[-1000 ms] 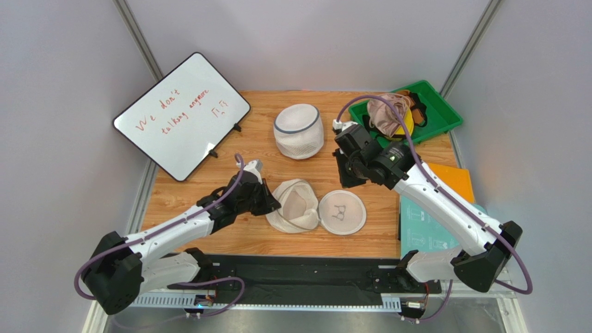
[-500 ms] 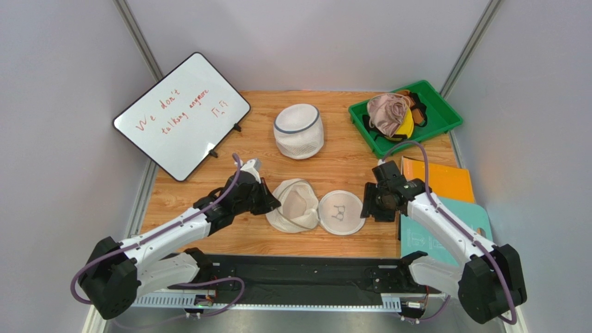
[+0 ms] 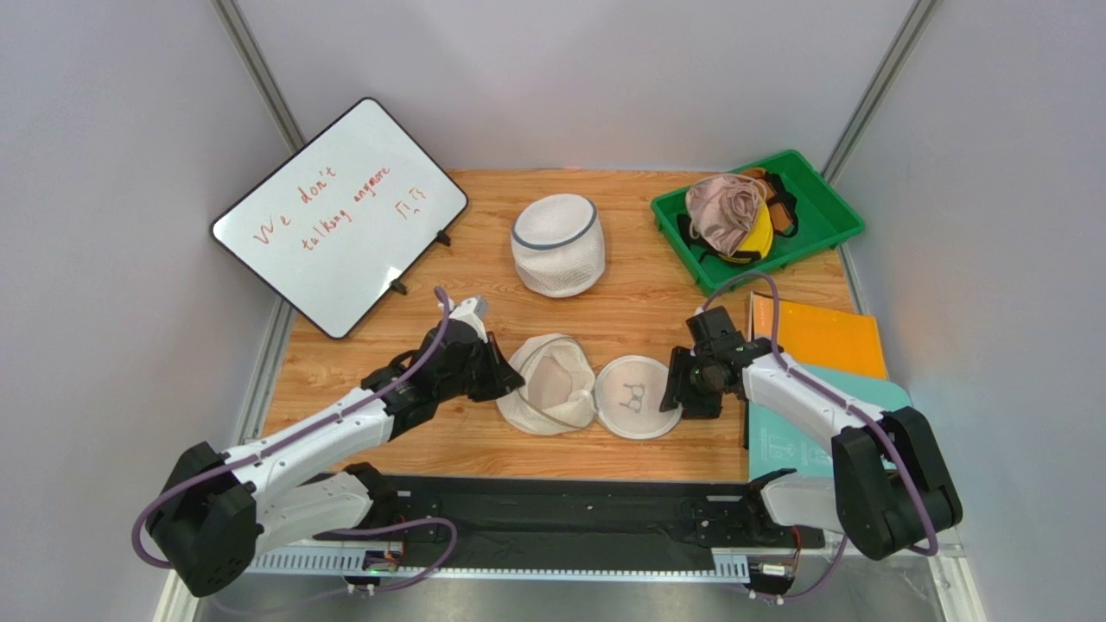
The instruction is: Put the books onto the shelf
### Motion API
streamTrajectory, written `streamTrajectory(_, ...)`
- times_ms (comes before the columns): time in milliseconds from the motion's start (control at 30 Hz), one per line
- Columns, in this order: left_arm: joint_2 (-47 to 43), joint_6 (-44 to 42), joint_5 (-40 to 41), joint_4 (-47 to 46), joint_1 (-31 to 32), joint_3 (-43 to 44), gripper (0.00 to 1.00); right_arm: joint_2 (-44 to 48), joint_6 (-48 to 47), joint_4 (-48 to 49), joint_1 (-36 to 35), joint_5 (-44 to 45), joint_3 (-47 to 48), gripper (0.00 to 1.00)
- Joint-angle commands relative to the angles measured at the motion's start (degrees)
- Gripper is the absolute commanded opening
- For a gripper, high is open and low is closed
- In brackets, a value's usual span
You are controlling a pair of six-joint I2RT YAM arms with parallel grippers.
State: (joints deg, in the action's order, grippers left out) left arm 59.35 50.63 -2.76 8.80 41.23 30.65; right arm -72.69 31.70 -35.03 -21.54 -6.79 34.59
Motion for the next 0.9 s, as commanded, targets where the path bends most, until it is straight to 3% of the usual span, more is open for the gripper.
streamTrajectory(0,-0.3,-1.2,-0.5,-0.7,0.3,-0.2,0.00,-1.8,0.8,4.3,0.4,1.1,-0.8,0.50)
streamTrajectory(100,0.0,-1.3,-0.6,-0.7,0.3,-0.2,0.00,-2.9,0.7,5.3,0.4,0.2,-1.1,0.42)
streamTrajectory(233,0.4,-1.2,-0.8,-1.0,0.2,-0.1,0.00,-3.3,0.2,4.9,0.4,-0.4,-0.5,0.05)
streamTrajectory(267,0.5,-1.3,-0.8,-1.1,0.3,-0.1,0.00,-2.8,-0.1,4.1,0.4,-0.2,-0.1,0.00)
streamTrajectory(567,3.8,-0.2,-1.8,-3.1,0.3,0.5,0.00,10.6,-4.5,-12.7,0.4,8.6,15.1,0.00)
streamTrajectory(867,9.4,1.0,-2.5,-6.6,3.1,3.9,0.00,13.9,-9.8,-16.5,-2.7,10.7,28.1,0.00)
